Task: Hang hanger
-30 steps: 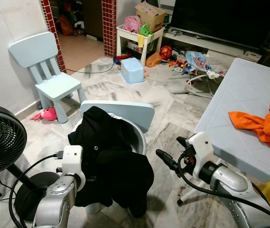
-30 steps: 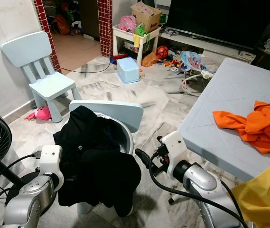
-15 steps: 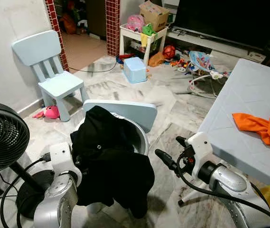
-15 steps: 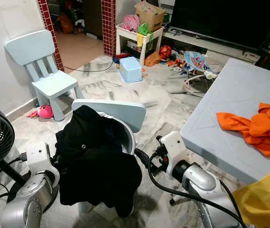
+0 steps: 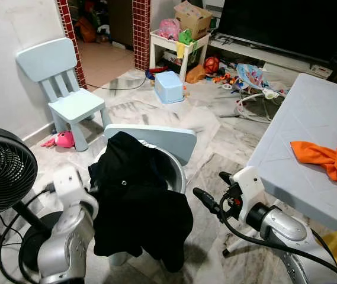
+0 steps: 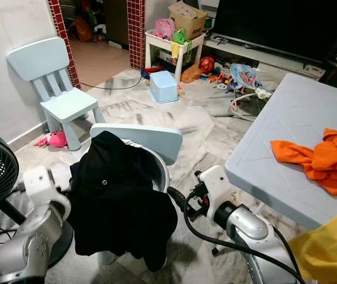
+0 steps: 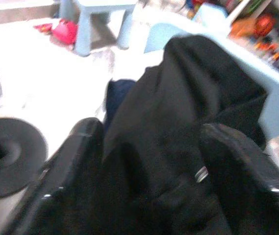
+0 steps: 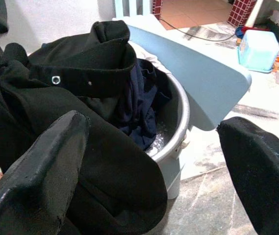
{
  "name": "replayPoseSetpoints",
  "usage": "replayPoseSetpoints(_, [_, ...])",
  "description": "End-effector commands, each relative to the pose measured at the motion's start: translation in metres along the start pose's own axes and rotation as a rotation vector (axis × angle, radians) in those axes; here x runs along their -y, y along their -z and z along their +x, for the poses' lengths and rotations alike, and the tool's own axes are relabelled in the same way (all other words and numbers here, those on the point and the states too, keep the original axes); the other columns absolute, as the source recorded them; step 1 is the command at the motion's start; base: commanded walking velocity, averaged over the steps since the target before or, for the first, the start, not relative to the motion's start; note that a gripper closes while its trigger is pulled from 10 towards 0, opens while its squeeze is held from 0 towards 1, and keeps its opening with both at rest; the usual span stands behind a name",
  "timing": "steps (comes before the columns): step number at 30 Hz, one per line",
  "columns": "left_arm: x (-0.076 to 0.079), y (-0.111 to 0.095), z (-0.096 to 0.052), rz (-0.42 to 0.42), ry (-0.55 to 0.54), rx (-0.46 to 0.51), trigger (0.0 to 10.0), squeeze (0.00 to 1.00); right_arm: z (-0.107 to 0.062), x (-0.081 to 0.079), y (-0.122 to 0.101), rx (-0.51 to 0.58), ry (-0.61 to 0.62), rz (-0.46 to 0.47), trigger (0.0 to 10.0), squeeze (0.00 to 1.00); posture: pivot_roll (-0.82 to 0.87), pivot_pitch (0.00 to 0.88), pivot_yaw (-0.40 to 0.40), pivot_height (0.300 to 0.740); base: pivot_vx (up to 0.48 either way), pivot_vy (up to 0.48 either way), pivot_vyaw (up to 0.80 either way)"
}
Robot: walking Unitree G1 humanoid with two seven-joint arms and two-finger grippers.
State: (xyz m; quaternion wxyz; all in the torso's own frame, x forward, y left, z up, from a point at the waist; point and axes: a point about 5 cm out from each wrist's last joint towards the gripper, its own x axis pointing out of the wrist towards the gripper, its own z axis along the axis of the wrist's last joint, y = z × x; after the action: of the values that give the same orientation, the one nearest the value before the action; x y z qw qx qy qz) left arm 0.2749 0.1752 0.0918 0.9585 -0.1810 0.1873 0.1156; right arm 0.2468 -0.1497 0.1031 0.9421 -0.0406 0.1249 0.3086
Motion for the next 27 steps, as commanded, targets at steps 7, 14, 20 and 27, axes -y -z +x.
replayPoseSetpoints(7, [0.029,0.019,0.005,-0.180,0.043,-0.085,10.0,0.53,0.000,-0.002,-0.004,0.016,-0.007,-0.018,10.0,0.00,-0.11,0.000,-0.045,0.740,0.000,0.000,0.00])
replayPoseSetpoints(14, [0.031,0.031,0.002,-0.255,0.014,-0.146,10.0,0.00,-0.001,-0.002,-0.003,0.009,-0.008,-0.019,10.0,0.00,-0.11,0.000,-0.044,0.740,0.000,0.000,0.00])
replayPoseSetpoints(20, [0.032,0.038,-0.003,-0.269,0.003,-0.186,10.0,0.00,-0.001,-0.003,-0.001,0.001,-0.017,-0.018,10.0,0.00,-0.11,0.000,-0.046,0.740,0.000,0.000,0.00])
replayPoseSetpoints(27, [0.030,0.049,0.008,-0.308,-0.001,-0.253,10.0,0.00,-0.002,-0.006,-0.001,-0.010,-0.045,-0.021,10.0,0.00,-0.13,0.000,-0.051,0.740,0.000,0.000,0.00])
